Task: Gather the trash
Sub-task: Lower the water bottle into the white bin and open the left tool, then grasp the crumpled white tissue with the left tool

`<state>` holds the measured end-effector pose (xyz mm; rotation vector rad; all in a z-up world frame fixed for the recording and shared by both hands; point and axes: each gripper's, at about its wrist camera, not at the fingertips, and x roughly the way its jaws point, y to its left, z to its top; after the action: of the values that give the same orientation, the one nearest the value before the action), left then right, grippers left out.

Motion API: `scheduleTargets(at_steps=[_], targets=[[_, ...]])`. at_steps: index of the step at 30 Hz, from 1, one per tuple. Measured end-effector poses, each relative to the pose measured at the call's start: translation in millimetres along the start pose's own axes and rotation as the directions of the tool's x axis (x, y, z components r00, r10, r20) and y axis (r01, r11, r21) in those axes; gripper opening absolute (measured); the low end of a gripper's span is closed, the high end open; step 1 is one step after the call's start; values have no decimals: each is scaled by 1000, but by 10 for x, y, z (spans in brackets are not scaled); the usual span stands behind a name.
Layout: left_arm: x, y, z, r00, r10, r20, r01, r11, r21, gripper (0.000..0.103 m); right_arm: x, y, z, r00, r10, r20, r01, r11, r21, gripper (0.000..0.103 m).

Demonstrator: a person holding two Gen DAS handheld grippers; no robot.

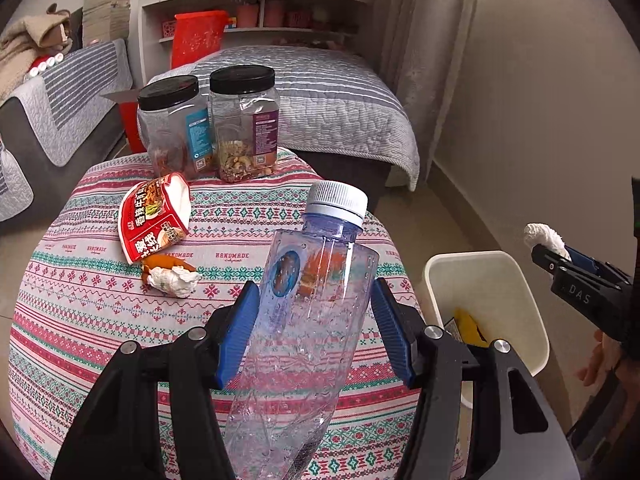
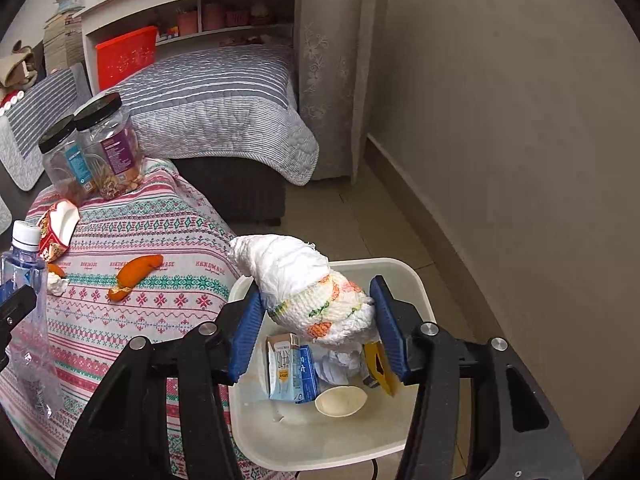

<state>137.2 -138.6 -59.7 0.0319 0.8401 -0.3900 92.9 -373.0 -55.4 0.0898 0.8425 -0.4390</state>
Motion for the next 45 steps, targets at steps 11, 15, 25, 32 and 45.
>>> scheduleTargets(at_steps=[11, 15, 25, 32, 45], targets=[[332, -909, -102, 987, -145, -69, 150, 986, 77, 57, -101, -669, -22, 985, -166, 47, 160, 980, 119, 91], [450, -1269, -99, 974, -205, -91, 211, 976, 60, 57, -124, -884, 6, 982, -181, 46, 170, 968, 182, 93], [664, -1705, 6, 932, -323, -165, 325, 946, -11, 76, -225, -1235, 43, 960, -269, 77, 238, 930, 281, 96], [559, -1495, 97, 978, -185, -95, 188, 982, 29, 82, -190, -1130, 42, 964, -259, 64, 237, 940, 244, 96], [421, -490, 166, 997, 73, -33, -73, 997, -21, 87, -79, -101, 48, 982, -173, 81, 172, 985, 16, 96]])
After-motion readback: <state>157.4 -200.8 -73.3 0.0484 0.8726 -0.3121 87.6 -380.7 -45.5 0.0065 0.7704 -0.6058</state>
